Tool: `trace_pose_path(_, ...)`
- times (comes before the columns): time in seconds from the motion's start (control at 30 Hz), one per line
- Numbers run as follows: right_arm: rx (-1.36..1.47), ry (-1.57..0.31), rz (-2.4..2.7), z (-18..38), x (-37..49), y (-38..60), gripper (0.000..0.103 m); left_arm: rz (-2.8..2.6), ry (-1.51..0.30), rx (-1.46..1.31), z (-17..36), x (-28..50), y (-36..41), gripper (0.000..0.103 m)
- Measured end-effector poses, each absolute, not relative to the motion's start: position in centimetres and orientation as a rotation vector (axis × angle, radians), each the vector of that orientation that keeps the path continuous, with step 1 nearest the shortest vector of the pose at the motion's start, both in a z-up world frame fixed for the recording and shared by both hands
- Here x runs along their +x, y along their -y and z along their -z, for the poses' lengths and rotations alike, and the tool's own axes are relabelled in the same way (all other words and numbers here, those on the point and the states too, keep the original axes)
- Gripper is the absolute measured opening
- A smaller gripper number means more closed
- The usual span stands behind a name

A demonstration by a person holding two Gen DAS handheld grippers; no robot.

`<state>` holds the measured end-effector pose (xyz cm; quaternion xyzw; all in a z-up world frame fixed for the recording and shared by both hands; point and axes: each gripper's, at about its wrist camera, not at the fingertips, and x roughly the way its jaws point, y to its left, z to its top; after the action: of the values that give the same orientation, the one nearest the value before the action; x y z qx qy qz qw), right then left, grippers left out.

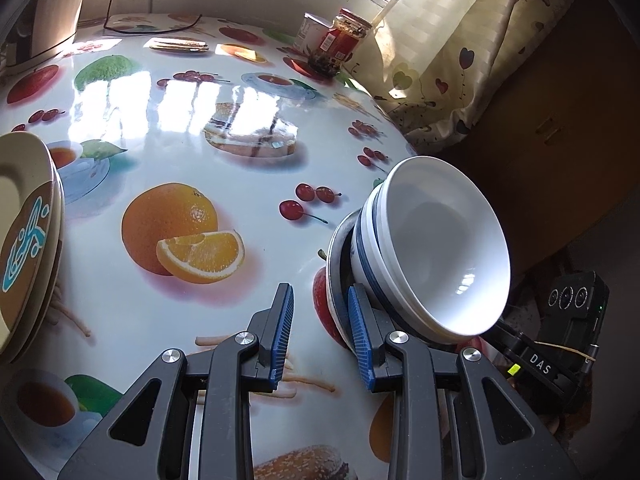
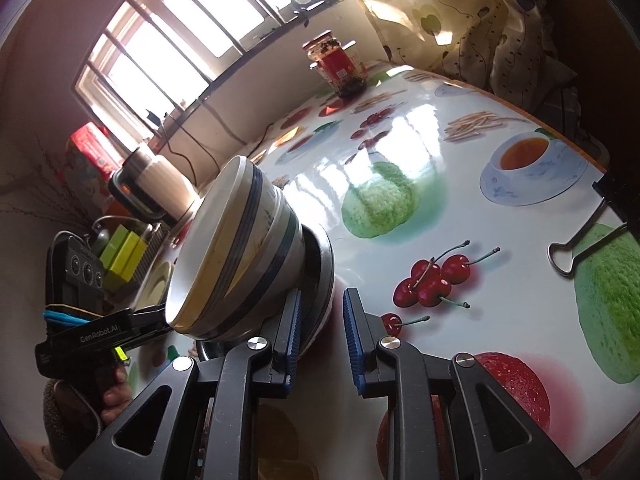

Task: Organize plates and bowls
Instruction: 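Lift and carry the bowl stack with the right tool toward the beige plates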

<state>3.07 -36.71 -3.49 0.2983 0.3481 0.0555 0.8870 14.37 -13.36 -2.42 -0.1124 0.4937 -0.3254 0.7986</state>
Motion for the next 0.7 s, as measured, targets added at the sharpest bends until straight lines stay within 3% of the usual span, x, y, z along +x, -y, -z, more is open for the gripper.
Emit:
trace_pose_path(0.2,0.699,-0.71,-0.167,4.2,2.9,37.5,0.021,0.715,-1.044,-0.239,2.3,14.2,13.5,0.02)
trace_pose_path(0.7,0.774,-0.683,-0.219,4.8,2.6,38.0,0.017,0.737,-1.047,-0.274,2.6,14.5,13.3,0.017)
